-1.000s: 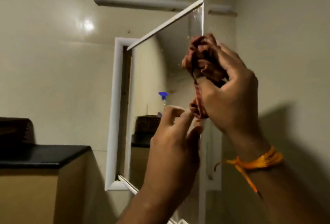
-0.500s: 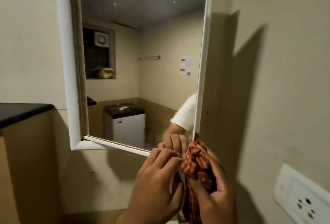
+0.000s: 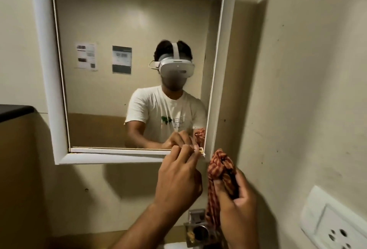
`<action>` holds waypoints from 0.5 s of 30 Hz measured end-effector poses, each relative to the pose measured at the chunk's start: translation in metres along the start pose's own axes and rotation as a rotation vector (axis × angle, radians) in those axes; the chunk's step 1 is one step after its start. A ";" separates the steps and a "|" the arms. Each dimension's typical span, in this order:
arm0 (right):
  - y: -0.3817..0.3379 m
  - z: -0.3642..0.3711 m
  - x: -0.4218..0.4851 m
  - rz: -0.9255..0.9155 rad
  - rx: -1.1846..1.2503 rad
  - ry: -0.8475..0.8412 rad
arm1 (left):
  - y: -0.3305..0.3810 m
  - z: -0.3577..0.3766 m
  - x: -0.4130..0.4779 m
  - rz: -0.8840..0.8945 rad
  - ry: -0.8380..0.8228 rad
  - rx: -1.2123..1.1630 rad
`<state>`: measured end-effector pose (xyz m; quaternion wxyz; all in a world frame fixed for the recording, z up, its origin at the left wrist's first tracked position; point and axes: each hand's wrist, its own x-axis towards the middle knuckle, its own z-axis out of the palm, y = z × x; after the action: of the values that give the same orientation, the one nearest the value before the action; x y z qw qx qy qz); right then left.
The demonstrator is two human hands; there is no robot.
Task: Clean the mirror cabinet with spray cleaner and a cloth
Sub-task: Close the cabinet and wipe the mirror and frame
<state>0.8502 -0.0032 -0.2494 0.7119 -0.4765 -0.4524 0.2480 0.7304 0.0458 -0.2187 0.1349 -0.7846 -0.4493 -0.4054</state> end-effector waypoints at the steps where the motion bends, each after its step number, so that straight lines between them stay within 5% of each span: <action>1: 0.000 0.001 0.001 0.011 0.002 0.008 | -0.001 0.001 0.002 -0.008 -0.018 0.018; 15: -0.023 0.008 0.009 -0.079 -0.044 -0.007 | -0.007 -0.005 0.016 0.051 -0.140 0.123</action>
<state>0.8451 -0.0025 -0.2240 0.7088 -0.4731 -0.4786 0.2113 0.7260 0.0564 -0.2049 0.1614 -0.8124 -0.4618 -0.3174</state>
